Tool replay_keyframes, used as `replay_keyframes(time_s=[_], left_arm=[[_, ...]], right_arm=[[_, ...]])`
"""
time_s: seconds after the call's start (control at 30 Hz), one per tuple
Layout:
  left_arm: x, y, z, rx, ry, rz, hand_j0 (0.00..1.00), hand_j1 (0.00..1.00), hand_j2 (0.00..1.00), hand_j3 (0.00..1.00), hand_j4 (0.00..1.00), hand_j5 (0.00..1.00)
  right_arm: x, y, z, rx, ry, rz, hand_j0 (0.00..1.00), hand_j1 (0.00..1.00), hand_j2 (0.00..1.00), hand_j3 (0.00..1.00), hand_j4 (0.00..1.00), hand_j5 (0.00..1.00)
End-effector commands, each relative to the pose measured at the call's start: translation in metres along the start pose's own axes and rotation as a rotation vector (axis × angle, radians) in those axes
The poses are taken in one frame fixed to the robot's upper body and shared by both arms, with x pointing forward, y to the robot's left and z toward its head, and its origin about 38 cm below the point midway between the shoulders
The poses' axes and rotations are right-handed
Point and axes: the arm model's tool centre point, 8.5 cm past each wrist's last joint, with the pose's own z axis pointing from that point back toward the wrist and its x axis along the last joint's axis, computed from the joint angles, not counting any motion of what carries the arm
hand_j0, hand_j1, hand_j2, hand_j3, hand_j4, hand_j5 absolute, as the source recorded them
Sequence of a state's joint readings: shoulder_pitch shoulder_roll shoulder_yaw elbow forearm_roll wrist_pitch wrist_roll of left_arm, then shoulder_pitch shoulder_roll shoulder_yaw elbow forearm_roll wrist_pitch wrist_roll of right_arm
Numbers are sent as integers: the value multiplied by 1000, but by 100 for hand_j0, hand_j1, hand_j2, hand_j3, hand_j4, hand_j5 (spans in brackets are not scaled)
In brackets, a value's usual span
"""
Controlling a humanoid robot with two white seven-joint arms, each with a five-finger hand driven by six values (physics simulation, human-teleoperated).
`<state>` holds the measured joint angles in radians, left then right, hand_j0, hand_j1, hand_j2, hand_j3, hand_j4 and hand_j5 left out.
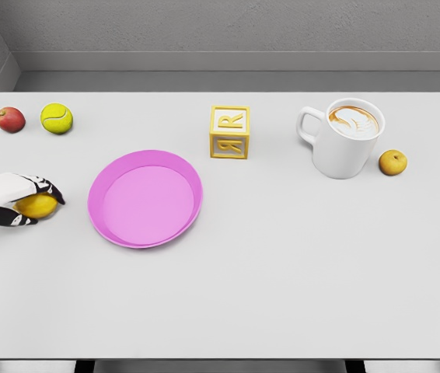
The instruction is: Put the lemon on the plate with left arm
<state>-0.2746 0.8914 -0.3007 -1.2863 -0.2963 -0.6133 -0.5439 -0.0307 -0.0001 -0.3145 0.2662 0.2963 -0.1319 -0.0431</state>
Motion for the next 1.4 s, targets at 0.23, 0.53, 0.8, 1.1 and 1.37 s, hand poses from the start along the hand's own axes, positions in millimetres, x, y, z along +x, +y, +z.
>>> replay_keyframes(time_s=[0.23, 0.53, 0.8, 1.1, 1.37], left_arm=[[3, 9, 1, 23, -12, -3, 58, 58, 58, 58, 58, 58], [11, 24, -1, 54, -34, -32, 57, 57, 57, 57, 57, 57], [55, 42, -18, 98, -157, -105, 57, 57, 57, 57, 57, 57], [87, 41, -42, 89, -249, -123, 57, 57, 57, 57, 57, 57], [116, 49, -54, 132, -329, -145, 57, 57, 57, 57, 57, 57]], right_arm=[[-1, 0, 0, 0, 2, 0, 100, 100, 100, 100, 100, 100], [0, 0, 0, 0, -1, 0, 100, 100, 100, 100, 100, 100], [0, 0, 0, 0, 1, 0, 100, 100, 100, 100, 100, 100], [0, 0, 0, 0, 1, 0, 100, 100, 100, 100, 100, 100], [0, 0, 0, 0, 1, 0, 100, 100, 100, 100, 100, 100]])
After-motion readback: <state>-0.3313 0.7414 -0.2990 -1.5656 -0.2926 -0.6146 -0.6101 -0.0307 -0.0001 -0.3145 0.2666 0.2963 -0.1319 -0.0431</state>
